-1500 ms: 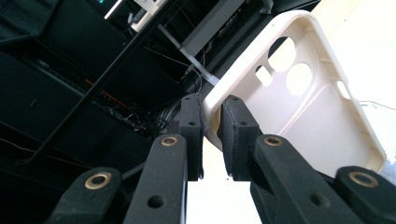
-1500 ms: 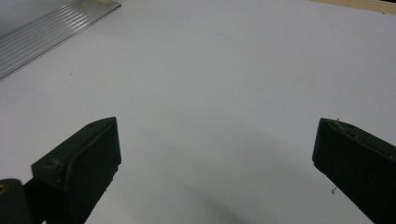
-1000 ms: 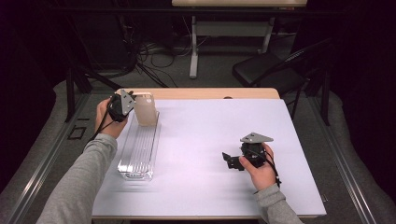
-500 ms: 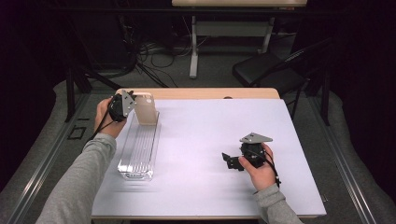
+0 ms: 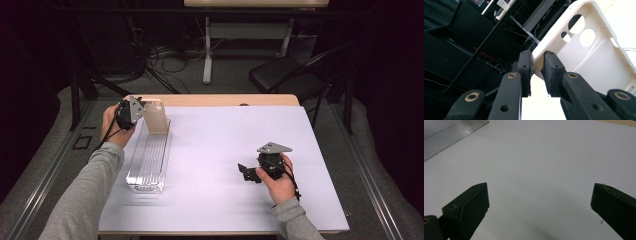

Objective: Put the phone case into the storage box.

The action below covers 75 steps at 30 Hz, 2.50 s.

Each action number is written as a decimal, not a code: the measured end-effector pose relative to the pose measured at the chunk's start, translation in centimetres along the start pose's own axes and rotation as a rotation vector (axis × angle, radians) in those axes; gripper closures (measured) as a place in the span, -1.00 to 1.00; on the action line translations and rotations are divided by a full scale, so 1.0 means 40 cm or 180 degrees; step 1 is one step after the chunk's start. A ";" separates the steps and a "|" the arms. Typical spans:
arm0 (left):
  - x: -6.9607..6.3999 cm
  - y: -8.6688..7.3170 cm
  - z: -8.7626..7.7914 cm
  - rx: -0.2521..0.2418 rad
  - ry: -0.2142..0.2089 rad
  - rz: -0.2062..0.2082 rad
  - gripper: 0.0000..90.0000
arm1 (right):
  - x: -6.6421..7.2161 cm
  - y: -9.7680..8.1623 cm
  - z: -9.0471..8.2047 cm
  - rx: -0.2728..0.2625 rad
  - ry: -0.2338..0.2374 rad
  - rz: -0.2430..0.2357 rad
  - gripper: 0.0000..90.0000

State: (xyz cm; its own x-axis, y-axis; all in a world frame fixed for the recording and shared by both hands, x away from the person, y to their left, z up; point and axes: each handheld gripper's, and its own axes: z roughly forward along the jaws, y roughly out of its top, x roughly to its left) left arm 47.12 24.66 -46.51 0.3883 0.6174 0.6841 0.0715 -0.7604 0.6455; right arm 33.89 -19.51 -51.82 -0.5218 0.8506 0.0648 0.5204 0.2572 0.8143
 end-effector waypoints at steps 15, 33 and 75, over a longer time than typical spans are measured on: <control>0.006 -0.003 0.003 -0.0018 0.0022 -0.0017 0.52 | 0.002 0.000 0.001 -0.0001 -0.0004 -0.0014 -0.97; 0.009 -0.008 0.007 -0.0077 0.0014 -0.0004 0.06 | 0.001 0.000 0.001 -0.0003 -0.0010 -0.0018 -0.97; 0.025 -0.010 -0.018 -0.0069 -0.0218 -0.0244 -0.14 | -0.001 0.001 -0.003 -0.0020 -0.0009 -0.0013 -0.95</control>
State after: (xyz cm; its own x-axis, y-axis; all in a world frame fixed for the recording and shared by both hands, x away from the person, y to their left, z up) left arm 46.82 25.71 -45.83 0.4444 0.6577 0.6082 0.0837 -0.7065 0.7028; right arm 33.84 -19.59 -51.72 -0.5221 0.8508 0.0598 0.5140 0.2579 0.8181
